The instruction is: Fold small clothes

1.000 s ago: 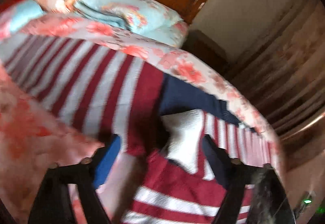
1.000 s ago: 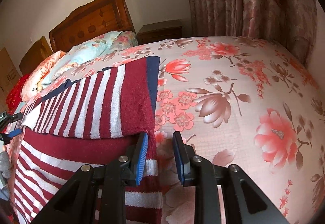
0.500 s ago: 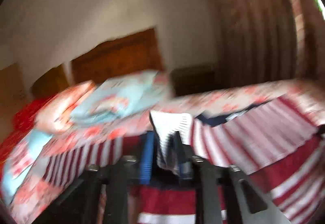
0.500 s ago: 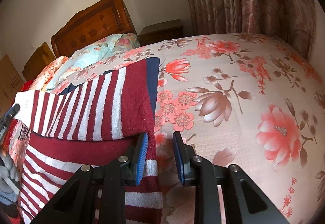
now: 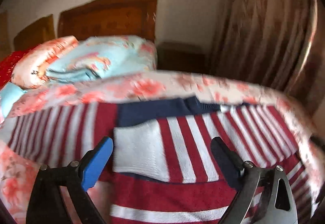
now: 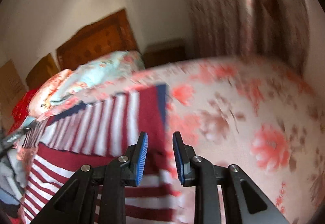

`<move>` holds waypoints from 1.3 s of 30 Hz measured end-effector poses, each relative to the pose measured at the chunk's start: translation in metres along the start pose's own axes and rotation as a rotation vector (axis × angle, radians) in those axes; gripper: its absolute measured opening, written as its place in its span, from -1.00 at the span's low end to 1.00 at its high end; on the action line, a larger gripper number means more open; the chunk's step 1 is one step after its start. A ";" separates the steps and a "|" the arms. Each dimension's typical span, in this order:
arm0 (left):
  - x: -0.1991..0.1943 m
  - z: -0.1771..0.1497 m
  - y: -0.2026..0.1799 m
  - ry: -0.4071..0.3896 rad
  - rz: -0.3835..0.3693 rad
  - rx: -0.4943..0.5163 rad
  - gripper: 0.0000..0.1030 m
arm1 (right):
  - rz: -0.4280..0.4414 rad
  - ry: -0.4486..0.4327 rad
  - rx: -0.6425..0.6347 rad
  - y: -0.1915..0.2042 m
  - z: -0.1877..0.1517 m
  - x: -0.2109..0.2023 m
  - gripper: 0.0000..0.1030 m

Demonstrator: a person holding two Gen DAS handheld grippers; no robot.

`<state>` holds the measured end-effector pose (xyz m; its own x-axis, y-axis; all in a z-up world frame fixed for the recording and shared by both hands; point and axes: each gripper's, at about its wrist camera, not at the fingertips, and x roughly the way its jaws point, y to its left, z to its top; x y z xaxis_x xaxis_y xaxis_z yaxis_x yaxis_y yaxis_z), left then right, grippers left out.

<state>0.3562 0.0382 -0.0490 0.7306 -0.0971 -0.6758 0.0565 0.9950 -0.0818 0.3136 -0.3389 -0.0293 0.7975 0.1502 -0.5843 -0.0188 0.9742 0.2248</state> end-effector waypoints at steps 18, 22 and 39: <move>-0.062 -0.079 0.274 -0.072 0.101 -0.906 1.00 | -0.024 0.195 -0.216 0.047 -0.010 0.062 -0.27; -0.063 -0.085 0.344 -0.095 0.150 -1.048 1.00 | -0.007 0.195 -0.199 0.043 -0.008 0.064 -0.27; -0.010 -0.054 0.379 -0.031 0.212 -0.927 1.00 | 0.036 0.191 -0.156 0.037 -0.006 0.063 -0.27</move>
<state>0.3336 0.4153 -0.1134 0.6822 0.0978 -0.7246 -0.6320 0.5773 -0.5170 0.3597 -0.2928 -0.0626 0.6662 0.2001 -0.7185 -0.1502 0.9796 0.1336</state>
